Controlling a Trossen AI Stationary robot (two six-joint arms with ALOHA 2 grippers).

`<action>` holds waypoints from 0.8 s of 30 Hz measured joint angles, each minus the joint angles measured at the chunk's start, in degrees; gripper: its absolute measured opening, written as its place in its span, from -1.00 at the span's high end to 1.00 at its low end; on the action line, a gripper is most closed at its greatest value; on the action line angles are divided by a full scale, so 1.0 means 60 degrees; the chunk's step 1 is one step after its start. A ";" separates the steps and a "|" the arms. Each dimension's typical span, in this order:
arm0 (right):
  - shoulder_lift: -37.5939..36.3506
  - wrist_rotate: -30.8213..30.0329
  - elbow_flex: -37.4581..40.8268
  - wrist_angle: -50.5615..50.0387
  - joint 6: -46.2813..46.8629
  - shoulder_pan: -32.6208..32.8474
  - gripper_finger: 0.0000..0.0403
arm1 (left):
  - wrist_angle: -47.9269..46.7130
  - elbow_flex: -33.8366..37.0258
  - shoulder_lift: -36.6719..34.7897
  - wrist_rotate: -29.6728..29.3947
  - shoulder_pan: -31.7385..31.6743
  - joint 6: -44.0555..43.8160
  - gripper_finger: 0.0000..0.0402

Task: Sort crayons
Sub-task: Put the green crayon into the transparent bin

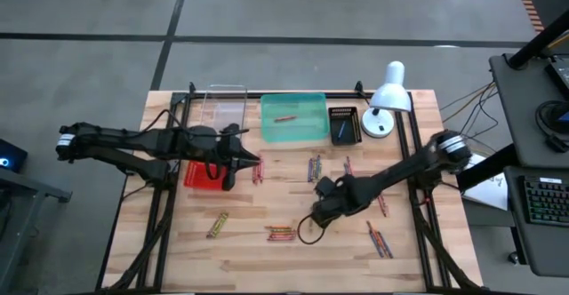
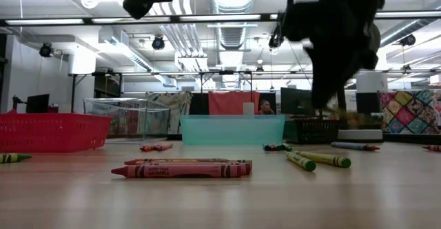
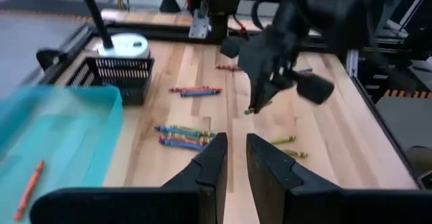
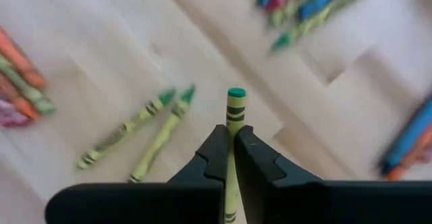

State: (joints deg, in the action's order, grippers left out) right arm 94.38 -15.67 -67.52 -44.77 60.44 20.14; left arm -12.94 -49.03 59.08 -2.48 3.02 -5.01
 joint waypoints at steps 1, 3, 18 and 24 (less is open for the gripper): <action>-0.0287 -0.0157 0.0040 0.0043 -0.0242 -0.0085 0.95 | 0.0182 0.0105 -0.0012 0.0001 -0.0002 0.0155 0.81; -0.0870 -0.0454 0.0105 0.0259 -0.0956 -0.0325 0.95 | 0.0464 0.0246 -0.0020 0.0004 0.0002 0.0524 0.81; -0.2970 0.2816 0.2369 0.8896 -0.9556 -0.4210 0.95 | 0.2018 0.0670 -0.0024 0.0664 -0.0884 0.2997 0.81; -0.2618 0.4344 0.3359 1.1614 -1.0974 -0.5076 0.95 | 0.3827 0.1619 -0.0024 0.1535 -0.1794 0.2577 0.81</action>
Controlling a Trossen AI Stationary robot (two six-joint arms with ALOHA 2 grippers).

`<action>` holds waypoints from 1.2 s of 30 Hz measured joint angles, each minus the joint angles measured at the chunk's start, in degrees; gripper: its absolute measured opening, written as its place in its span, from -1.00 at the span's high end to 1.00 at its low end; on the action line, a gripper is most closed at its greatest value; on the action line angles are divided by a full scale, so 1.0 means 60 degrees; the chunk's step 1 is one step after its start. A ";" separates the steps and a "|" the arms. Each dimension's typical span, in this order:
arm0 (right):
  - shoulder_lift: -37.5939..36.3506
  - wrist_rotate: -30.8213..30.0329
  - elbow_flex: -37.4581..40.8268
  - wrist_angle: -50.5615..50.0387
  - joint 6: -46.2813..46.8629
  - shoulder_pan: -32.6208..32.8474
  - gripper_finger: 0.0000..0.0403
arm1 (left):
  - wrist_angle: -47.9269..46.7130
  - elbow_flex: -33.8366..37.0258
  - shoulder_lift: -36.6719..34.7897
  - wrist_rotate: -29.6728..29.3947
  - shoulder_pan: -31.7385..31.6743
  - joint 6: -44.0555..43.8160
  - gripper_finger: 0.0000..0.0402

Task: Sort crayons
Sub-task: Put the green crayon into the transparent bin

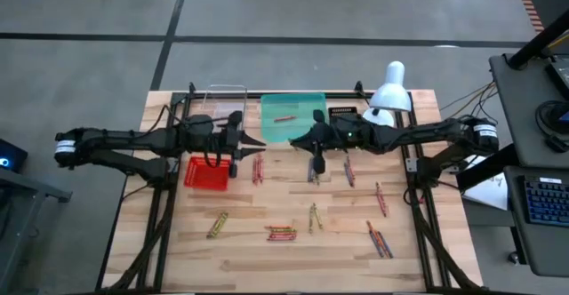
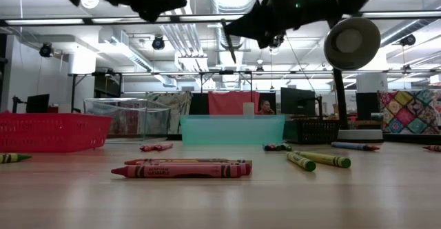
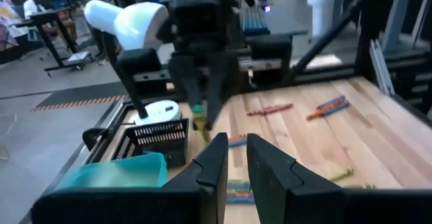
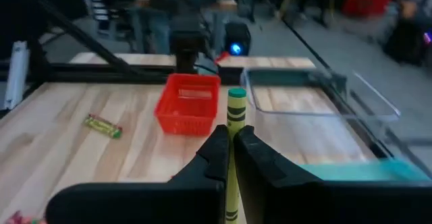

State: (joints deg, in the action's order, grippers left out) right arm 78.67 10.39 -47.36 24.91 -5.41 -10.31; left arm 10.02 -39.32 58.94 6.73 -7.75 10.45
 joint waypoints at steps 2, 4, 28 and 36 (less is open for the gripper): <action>0.0101 0.0392 0.0255 0.0803 -0.0275 -0.0069 0.95 | 0.0817 0.0412 0.0000 0.0384 -0.0273 -0.0306 0.81; 0.0160 0.0541 0.0437 0.1469 -0.0449 -0.0079 0.95 | 0.1727 0.0801 0.0010 0.0616 -0.0457 -0.0558 0.81; 0.0894 0.0846 0.0073 0.3115 -0.0577 0.0242 0.95 | 0.4665 0.0889 0.1543 0.1306 -0.0466 -0.0910 0.11; 0.1213 0.0846 -0.0013 0.3092 -0.0570 0.0242 0.95 | 0.4912 0.0321 0.2479 0.1312 -0.0466 -0.0914 0.10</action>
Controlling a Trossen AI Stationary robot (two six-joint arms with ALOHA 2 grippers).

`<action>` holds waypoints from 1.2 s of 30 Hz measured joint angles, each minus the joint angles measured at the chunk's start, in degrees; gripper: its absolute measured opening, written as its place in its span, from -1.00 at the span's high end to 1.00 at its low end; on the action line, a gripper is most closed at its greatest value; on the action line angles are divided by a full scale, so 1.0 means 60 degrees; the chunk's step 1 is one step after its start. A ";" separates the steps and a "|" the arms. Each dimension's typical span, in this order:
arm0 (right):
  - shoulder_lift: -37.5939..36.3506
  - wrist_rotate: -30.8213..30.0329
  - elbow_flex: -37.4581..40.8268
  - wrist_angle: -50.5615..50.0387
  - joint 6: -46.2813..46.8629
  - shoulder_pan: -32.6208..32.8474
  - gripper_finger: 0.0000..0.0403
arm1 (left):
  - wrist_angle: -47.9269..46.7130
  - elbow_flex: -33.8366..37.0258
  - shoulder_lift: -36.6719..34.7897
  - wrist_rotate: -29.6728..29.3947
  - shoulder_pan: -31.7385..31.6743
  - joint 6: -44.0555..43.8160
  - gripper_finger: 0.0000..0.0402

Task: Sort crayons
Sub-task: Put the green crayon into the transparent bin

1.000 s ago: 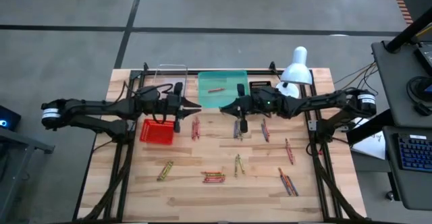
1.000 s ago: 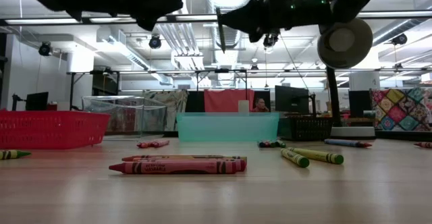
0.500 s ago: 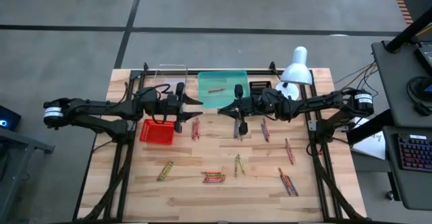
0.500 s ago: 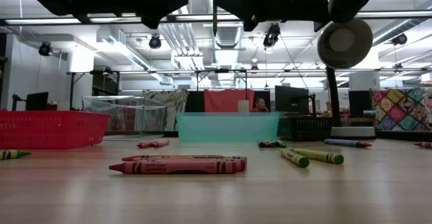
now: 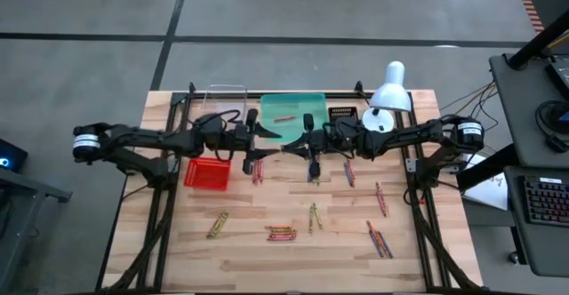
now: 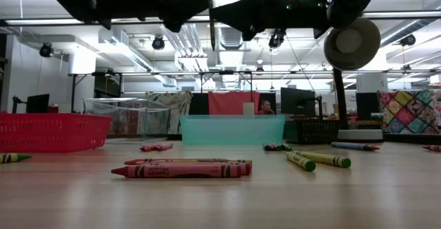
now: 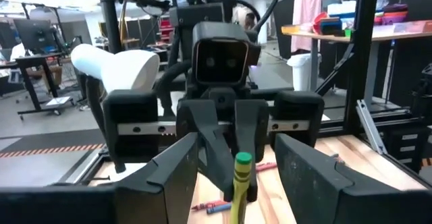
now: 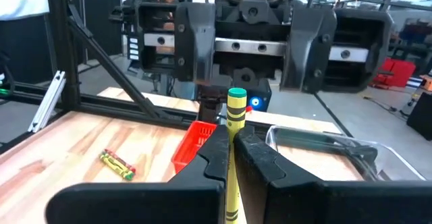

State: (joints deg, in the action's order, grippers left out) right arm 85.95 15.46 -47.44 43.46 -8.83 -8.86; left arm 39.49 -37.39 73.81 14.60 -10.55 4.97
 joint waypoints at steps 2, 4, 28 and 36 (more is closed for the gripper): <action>0.0000 0.0000 0.0000 0.0000 -0.0040 0.0000 0.95 | 0.0101 -0.0090 0.0158 0.0122 0.0000 0.0000 0.11; 0.0000 0.0000 0.0000 0.0000 -0.0050 0.0000 0.95 | 0.0204 -0.0167 0.0357 0.0242 0.0000 0.0001 0.13; 0.0000 -0.0008 -0.0004 -0.0015 0.0082 -0.0004 0.87 | 0.0270 -0.0188 0.0610 0.0222 0.0000 -0.0197 0.94; -0.0229 -0.0195 -0.0004 -0.0069 0.0475 -0.0025 0.63 | -0.0026 -0.0181 0.0295 0.0165 -0.0004 -0.0213 0.99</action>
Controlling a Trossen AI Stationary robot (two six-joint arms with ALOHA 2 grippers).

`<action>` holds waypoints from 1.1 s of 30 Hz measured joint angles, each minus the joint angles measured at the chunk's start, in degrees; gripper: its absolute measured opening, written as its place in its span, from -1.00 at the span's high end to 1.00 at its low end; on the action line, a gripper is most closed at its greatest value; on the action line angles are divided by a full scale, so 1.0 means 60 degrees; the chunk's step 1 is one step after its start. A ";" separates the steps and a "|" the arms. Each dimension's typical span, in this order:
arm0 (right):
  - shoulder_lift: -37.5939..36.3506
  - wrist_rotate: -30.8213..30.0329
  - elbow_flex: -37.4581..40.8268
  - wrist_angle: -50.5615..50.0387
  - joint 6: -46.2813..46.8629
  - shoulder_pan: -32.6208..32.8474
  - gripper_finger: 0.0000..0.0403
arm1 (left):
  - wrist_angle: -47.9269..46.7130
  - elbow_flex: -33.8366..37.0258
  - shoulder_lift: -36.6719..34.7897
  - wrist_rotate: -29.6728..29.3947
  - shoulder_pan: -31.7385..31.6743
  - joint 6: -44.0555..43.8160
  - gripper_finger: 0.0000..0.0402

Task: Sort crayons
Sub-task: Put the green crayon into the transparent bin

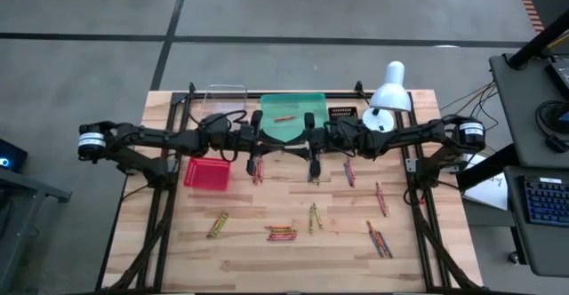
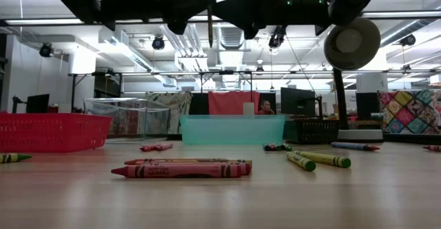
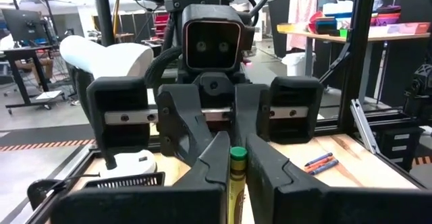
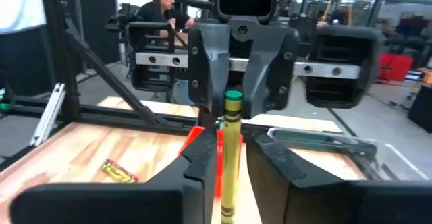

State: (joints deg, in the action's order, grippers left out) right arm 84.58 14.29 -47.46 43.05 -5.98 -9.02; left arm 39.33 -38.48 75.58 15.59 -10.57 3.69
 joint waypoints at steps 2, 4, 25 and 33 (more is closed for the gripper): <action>-0.0181 -0.0256 -0.0009 -0.0284 0.0004 0.0000 0.58 | -0.0289 0.0000 -0.0288 -0.0008 -0.0011 0.0014 0.99; -0.0377 -0.0718 -0.0011 -0.0639 0.0004 0.0000 0.54 | -0.0665 0.0000 -0.0632 -0.0033 -0.0070 0.0082 0.99; -0.0969 -0.1722 -0.0765 -0.3948 0.0366 0.0047 0.54 | -1.1685 -0.3347 -0.0888 -0.5009 -0.4583 0.0668 1.00; -0.0969 -0.1724 -0.0761 -0.4277 0.0525 0.0047 0.49 | -1.1629 -0.3326 0.0626 -0.3871 -0.6077 0.0505 1.00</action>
State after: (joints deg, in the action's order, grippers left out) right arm 78.76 3.95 -52.03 17.39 -2.83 -8.73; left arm -30.44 -58.43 79.34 -7.63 -47.03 6.72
